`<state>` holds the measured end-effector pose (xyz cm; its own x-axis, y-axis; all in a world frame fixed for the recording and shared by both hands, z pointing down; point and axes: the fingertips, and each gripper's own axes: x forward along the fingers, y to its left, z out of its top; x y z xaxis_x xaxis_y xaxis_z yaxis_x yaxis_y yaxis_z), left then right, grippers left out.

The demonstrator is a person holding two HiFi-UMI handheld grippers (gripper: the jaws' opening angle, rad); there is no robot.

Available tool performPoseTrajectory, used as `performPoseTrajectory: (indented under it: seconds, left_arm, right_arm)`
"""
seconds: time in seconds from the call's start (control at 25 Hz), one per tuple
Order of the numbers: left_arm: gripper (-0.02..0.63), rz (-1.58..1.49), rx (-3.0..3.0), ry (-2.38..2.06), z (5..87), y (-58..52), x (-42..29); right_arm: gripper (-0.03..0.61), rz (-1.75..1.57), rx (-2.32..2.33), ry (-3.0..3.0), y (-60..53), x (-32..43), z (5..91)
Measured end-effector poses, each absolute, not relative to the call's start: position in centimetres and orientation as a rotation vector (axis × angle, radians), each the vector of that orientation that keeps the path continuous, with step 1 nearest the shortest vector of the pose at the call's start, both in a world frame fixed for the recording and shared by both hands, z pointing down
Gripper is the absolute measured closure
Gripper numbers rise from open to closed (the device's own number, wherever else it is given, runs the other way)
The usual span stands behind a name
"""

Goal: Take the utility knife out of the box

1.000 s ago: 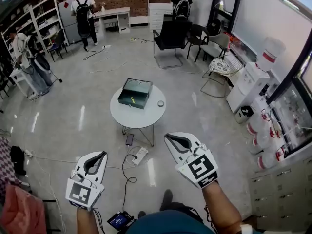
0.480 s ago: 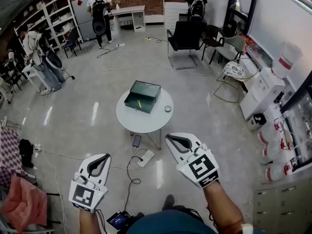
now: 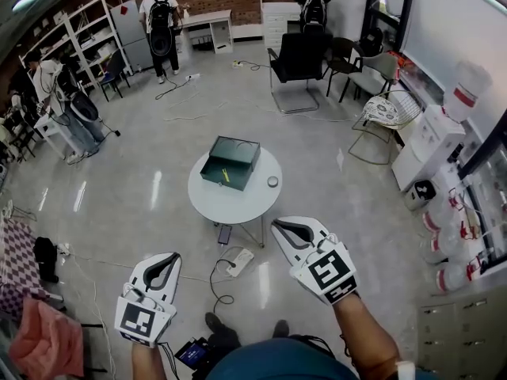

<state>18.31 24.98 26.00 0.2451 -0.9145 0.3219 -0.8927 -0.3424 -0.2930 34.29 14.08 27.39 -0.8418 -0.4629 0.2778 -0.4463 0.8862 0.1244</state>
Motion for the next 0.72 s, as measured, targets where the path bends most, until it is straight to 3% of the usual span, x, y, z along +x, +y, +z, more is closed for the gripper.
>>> performPoseTrajectory:
  seconds: [0.72]
  left_arm:
    - [0.595,-0.526,-2.647,1.387,25.3,9.8,-2.3]
  right_arm:
    - [0.54,-0.042,1.031,-2.58,4.5,16.1,25.9]
